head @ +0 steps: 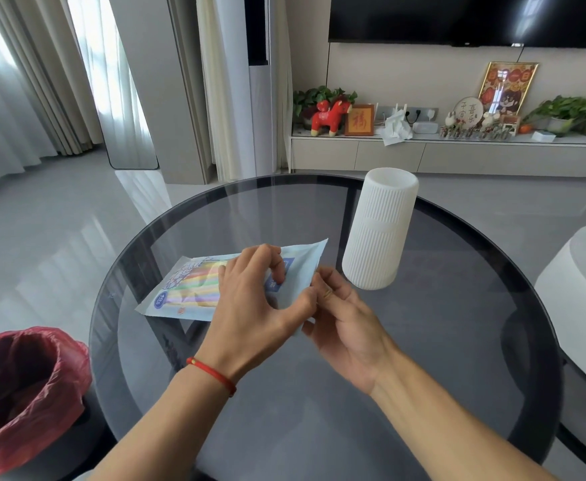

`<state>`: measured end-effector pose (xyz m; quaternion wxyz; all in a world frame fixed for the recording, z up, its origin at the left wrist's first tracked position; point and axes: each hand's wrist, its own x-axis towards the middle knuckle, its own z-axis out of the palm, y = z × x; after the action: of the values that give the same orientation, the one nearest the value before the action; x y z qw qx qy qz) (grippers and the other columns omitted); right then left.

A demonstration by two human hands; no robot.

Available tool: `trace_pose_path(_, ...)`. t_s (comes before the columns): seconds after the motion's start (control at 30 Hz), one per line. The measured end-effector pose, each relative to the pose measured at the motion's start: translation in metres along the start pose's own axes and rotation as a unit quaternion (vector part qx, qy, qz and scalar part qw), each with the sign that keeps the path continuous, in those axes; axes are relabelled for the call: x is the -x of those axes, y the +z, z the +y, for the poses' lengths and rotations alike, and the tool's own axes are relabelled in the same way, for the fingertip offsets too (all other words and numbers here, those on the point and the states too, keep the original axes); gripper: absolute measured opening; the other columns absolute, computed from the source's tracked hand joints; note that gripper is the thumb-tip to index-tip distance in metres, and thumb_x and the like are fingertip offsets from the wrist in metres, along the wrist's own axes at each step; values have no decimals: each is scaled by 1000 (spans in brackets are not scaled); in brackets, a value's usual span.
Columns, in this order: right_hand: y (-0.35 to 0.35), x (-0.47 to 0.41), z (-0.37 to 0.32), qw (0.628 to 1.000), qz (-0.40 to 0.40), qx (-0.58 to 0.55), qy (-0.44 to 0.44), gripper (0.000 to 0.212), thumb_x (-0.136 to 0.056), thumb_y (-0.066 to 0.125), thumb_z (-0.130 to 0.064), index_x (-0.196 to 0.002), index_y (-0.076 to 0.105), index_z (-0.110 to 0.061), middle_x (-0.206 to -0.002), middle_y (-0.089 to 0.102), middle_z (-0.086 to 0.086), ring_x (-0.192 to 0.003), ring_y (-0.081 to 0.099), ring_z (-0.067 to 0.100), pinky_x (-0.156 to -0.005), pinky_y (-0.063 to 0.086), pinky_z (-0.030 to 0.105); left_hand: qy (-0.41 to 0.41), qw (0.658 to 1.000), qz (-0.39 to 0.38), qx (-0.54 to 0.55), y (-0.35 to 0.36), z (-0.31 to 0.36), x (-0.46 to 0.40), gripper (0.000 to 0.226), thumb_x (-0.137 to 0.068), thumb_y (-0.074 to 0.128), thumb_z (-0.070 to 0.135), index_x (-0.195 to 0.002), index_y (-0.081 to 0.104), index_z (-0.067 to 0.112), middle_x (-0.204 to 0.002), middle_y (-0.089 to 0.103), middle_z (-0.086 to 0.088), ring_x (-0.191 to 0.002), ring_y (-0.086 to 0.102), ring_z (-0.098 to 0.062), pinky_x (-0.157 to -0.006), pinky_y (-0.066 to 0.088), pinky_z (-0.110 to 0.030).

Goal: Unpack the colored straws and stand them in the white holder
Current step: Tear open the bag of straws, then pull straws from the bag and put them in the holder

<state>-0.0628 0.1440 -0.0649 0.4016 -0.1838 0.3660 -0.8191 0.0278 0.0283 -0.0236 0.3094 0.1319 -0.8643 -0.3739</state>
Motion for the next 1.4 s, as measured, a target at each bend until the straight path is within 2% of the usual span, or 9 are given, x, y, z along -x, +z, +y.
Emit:
trace_pose_path(0.37,-6,1,-4,865,39,495,-74,24,-112,44,-22,-95,53,-9,-70,62,-5,-63,56,16,-60,49,39,20,988,-98,-115,5,-10,1,22,-92,57,24,-74,61,11,-133,56,0,-122,47,-26,-103,36,-56)
trace_pose_path(0.6,-7,-3,-14,883,44,467,23,36,-93,46,-18,-57,50,-22,-51,49,-8,-43,44,11,-41,30,21,44,988,-99,-107,14,-4,10,23,-91,57,9,-70,48,10,-122,61,0,-110,54,-25,-102,34,-64)
trace_pose_path(0.83,-16,-1,-12,733,86,673,44,38,-84,62,-32,-59,48,-7,-54,61,13,-47,53,27,-48,45,35,9,999,-14,-51,-5,-19,-6,15,-90,53,13,-77,53,6,-102,75,-1,-80,66,-23,-73,53,-43)
trace_pose_path(0.93,-13,2,-10,642,151,748,-77,20,-87,70,-41,-91,64,-22,-83,68,-4,-73,63,24,-62,50,36,0,996,-48,-74,0,-18,-2,21,-83,46,26,-82,56,8,-92,74,-1,-83,65,-27,-75,52,-47)
trace_pose_path(1.0,-12,2,-11,638,140,737,-175,30,-92,76,-37,-119,64,-31,-104,61,-8,-83,60,13,-65,52,34,-2,995,-78,-61,4,-18,0,21,-83,45,27,-88,58,12,-83,73,-1,-83,66,-28,-76,53,-50)
trace_pose_path(1.1,-14,0,-12,612,79,736,-277,17,-93,80,-18,-111,81,-20,-100,70,-1,-92,64,22,-66,58,45,46,992,-91,-68,9,-21,2,12,-91,50,19,-81,49,12,-84,69,-4,-77,62,-31,-73,51,-53)
trace_pose_path(1.17,-17,-3,-12,589,98,730,-333,10,-91,82,-11,-100,85,-13,-87,76,4,-84,66,29,-62,58,47,77,986,-114,-95,7,-25,2,22,-92,52,39,-92,46,18,-100,66,-1,-87,59,-28,-80,49,-49)
trace_pose_path(1.27,-21,-4,-14,599,146,700,-362,14,-88,83,-3,-98,86,-12,-78,77,4,-76,67,29,-62,58,44,83,950,-245,-173,-5,-40,-5,91,-62,62,86,-131,30,36,-130,49,14,-114,46,-16,-97,39,-41)
trace_pose_path(1.4,-22,0,-14,620,158,679,-362,14,-87,83,-2,-97,86,-11,-81,80,3,-76,67,26,-64,57,40,152,908,-257,-293,-3,-57,-16,113,-55,71,80,-147,19,39,-134,52,13,-127,41,-19,-105,33,-46)
